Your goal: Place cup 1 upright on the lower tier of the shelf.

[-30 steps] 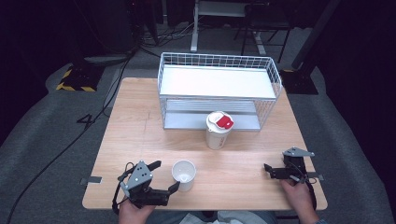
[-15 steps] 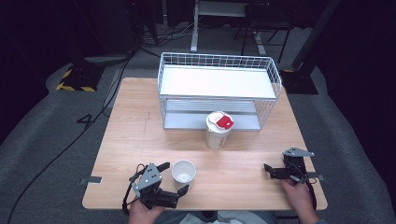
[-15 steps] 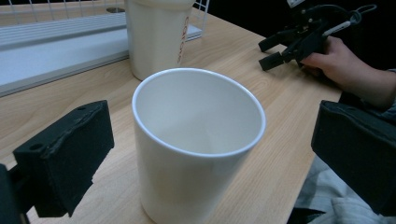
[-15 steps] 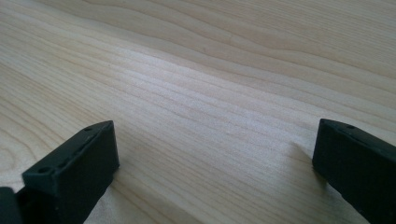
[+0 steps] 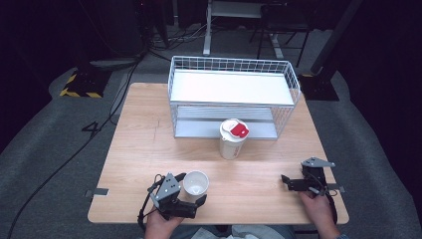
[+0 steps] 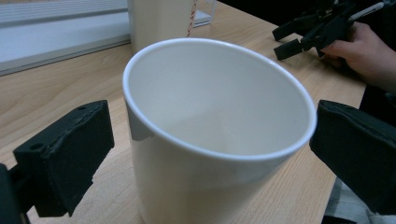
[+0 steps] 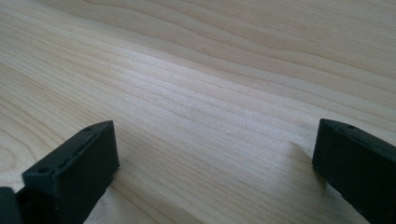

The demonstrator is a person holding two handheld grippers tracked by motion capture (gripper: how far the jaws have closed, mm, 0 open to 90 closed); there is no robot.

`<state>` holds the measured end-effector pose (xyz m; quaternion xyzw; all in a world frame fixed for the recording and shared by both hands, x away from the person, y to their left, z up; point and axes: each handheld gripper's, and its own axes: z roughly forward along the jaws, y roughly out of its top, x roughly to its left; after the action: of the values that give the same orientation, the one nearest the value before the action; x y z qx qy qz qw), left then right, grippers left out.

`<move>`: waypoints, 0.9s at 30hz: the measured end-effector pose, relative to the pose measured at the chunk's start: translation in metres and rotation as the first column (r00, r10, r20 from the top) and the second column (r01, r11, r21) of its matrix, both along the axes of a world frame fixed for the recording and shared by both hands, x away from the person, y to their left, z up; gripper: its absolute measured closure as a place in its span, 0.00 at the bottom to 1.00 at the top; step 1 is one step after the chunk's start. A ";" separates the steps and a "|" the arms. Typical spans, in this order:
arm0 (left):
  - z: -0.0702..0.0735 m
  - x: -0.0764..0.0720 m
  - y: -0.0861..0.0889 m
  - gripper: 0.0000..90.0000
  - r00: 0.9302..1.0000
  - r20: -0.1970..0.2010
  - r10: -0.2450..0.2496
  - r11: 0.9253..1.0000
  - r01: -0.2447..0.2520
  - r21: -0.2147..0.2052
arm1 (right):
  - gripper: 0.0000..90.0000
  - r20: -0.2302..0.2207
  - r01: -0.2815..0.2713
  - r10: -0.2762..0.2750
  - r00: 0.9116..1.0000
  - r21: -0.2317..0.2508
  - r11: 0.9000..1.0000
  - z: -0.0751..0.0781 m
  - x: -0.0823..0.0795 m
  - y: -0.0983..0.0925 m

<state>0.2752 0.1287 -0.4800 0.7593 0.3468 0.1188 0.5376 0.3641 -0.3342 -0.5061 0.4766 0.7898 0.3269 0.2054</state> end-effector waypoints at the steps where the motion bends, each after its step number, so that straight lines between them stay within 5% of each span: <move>1: -0.001 0.001 0.000 0.00 1.000 -0.002 -0.002 1.000 0.002 -0.002 | 0.01 0.000 0.000 0.000 1.000 0.000 1.000 0.000 0.000 0.000; 5: -0.006 0.003 -0.001 0.00 1.000 -0.010 -0.023 1.000 0.022 -0.002 | 0.01 0.000 0.000 0.000 1.000 0.000 1.000 0.000 0.000 0.000; 10: -0.012 0.004 -0.008 0.03 0.999 -0.012 -0.032 0.998 0.033 0.049 | 0.01 0.000 0.000 0.000 1.000 0.000 1.000 0.000 0.000 0.000; 27: -0.019 0.005 -0.010 0.22 1.000 -0.017 -0.006 0.992 0.008 0.124 | 0.01 0.000 0.000 0.000 1.000 0.000 1.000 0.000 0.000 0.000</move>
<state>0.2800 0.1182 -0.4989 0.7934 0.3405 0.1317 0.4870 0.3640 -0.3341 -0.5061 0.4768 0.7897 0.3269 0.2052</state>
